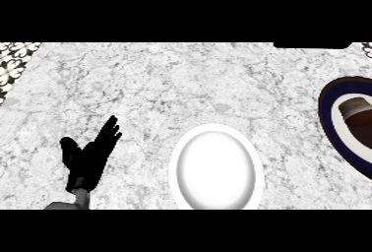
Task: Pick the cupcake from the plate and place it in the plate
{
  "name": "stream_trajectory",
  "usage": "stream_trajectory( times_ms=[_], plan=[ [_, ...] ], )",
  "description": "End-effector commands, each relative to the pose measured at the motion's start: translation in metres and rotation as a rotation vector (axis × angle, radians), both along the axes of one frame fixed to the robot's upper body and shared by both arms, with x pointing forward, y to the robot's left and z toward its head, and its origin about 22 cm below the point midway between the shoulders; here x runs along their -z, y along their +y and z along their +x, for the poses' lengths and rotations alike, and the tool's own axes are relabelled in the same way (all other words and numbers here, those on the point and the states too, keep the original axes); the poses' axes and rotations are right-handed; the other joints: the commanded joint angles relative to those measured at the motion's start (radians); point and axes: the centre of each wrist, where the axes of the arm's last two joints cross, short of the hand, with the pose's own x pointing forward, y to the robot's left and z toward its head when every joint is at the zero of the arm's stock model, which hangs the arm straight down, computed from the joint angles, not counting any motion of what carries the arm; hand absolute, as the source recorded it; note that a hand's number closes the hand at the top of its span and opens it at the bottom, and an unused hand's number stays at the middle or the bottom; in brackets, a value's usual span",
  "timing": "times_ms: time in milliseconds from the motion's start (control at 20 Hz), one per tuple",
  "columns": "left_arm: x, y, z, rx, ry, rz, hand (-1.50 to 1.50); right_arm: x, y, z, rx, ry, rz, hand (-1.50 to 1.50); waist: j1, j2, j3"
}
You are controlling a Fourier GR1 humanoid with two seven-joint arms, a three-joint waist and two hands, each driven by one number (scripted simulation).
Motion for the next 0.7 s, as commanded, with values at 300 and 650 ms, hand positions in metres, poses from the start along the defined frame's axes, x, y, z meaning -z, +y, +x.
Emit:
stream_trajectory(
  times_ms=[300, 650],
  plan=[
    [0.012, -0.004, -0.008, -0.025, 0.066, -0.010, 0.00, 0.018, -0.025, -0.068, -0.177, 0.014, -0.018, -1.50, -0.024, 0.000, 0.000],
    [0.007, -0.004, -0.006, -0.036, 0.052, -0.005, 0.00, 0.030, -0.029, -0.105, -0.173, 0.079, -0.120, -1.50, -0.034, -0.005, -0.001]
  ],
)
